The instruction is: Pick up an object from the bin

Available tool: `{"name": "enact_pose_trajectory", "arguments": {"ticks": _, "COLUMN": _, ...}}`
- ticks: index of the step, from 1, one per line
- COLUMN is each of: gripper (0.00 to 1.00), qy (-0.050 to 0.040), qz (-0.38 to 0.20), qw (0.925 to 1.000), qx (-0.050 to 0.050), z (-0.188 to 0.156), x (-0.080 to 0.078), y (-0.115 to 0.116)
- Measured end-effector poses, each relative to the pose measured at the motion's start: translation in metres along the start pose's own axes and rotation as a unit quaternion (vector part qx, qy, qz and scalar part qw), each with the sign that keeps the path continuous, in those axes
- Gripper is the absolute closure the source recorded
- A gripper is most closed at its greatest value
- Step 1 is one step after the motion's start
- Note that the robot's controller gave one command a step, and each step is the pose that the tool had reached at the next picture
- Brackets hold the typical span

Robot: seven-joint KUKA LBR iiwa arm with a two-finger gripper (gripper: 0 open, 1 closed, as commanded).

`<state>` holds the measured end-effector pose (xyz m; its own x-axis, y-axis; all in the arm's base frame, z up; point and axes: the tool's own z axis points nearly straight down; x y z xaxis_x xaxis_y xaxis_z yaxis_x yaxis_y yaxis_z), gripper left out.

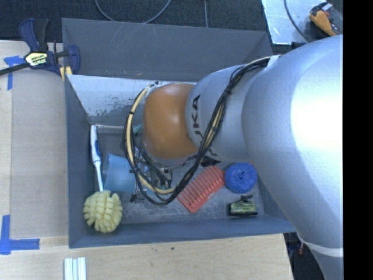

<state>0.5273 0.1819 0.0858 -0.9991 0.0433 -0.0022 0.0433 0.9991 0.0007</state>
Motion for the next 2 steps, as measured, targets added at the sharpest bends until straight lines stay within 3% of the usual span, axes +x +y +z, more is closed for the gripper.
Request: {"name": "enact_pose_trajectory", "arguments": {"ticks": 2, "gripper": 1.0, "qy": -0.0001, "qz": 0.0, "qw": 1.0, "qx": 0.0, "z": 0.0, "x": -0.0001, "y": -0.0001}}
